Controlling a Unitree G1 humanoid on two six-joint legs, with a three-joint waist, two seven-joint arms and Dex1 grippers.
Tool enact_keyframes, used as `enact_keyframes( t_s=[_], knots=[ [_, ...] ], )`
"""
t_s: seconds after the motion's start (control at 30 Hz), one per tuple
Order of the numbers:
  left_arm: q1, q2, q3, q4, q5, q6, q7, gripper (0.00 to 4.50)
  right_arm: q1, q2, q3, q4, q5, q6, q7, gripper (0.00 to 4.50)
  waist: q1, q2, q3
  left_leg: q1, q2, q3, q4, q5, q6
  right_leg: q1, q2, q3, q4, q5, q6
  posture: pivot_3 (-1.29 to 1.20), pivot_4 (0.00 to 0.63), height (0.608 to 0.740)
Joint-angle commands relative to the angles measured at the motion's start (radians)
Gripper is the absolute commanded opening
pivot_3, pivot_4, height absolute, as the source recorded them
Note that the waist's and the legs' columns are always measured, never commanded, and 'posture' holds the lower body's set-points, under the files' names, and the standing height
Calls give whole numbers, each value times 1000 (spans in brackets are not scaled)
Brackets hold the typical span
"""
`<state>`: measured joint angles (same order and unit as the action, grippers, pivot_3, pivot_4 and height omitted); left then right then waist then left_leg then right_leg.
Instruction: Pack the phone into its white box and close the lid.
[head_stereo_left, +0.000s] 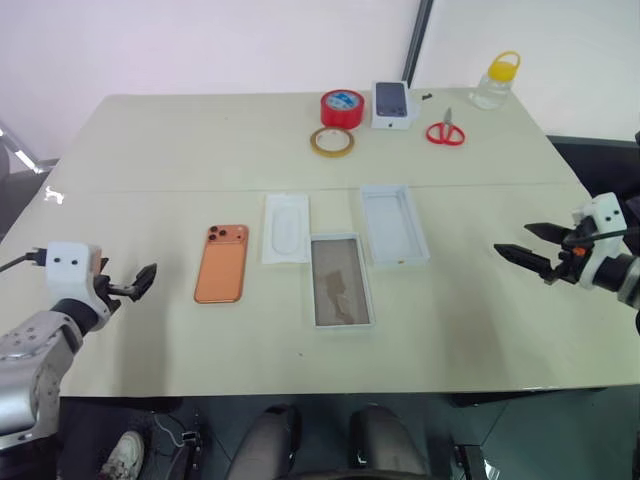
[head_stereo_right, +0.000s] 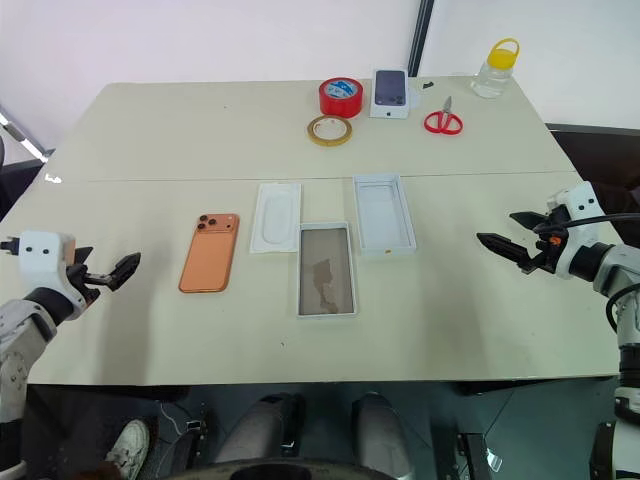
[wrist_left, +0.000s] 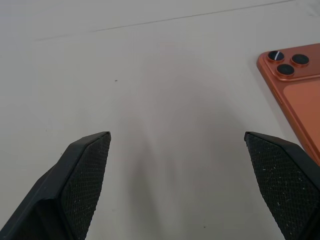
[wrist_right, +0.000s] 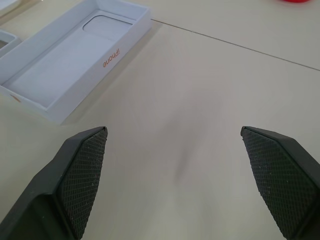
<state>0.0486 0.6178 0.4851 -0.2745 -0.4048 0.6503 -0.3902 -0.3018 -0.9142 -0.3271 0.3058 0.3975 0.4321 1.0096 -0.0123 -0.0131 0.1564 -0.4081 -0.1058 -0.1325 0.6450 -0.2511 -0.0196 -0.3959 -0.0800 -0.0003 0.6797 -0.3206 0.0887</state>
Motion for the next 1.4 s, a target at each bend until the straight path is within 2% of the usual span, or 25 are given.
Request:
enact_keyframes(
  t_s=[0.03, 0.4, 0.6, 0.77, 0.93, 1.03, 1.13, 1.2, 1.4],
  knots=[
    [-5, -4, 9, -39, -5, 5, 12, 4500, -27, -2, -4, -36, 7, -15, -1, 4472, 0, 0, 0, 0, 0, 0, 0, 0, 0, 0, 0, 0, 0, 0, 0, 0, 150, 740],
    [-32, -51, -23, -109, -28, 69, 45, 4500, -42, 22, 34, -118, 18, 1, 4, 4472, 1, 0, 0, 0, 0, 0, 0, 0, 0, 0, 0, 0, 0, 0, 0, 0, 150, 740],
    [-95, -86, -107, -153, -51, 129, 63, 4500, -38, 46, 70, -250, 34, 34, -7, 4472, 1, 0, 0, 0, 0, 0, 0, 1, -1, 0, 0, 0, 0, 0, 0, 0, 150, 740],
    [-153, -102, -150, -118, -48, 147, 72, 4500, -20, 83, 111, -378, 38, 65, -39, 4472, 0, 0, 0, 0, 0, 0, 0, 1, -2, 0, 0, 0, 0, 0, 0, 0, 150, 740],
    [-238, -155, -160, -129, -144, 233, 64, 4500, -8, 133, 150, -509, 64, 124, -82, 4472, 3, 0, 0, 0, 0, 0, 1, 1, -2, 0, 0, 0, 0, 0, 0, 0, 150, 740],
    [-278, -164, -231, -148, -146, 287, 71, 4500, 20, 159, 190, -575, 67, 141, -98, 4472, 3, -1, 1, 0, 0, 0, 1, 2, -3, 0, 0, 0, 0, 0, 0, 0, 150, 740],
    [-334, -204, -239, -114, -166, 374, 123, 4500, 46, 186, 219, -614, 66, 147, -117, 4472, 4, -1, 1, 0, 0, 0, 1, 2, -3, 0, 0, 0, 0, 0, 0, 0, 150, 740],
    [-380, -264, -230, -100, -193, 428, 170, 4500, 60, 191, 230, -623, 58, 138, -121, 4472, 0, -1, 1, 0, 0, 0, 2, 2, -3, 0, 0, 0, 0, 0, 0, 0, 150, 740],
    [-491, -381, -200, -31, -209, 585, 285, 4500, 77, 129, 277, -695, 21, 113, -85, 4472, 0, -1, 1, 0, 0, 0, 2, 2, -3, 0, 1, 0, 1, 0, 1, 0, 150, 740]
  ],
)
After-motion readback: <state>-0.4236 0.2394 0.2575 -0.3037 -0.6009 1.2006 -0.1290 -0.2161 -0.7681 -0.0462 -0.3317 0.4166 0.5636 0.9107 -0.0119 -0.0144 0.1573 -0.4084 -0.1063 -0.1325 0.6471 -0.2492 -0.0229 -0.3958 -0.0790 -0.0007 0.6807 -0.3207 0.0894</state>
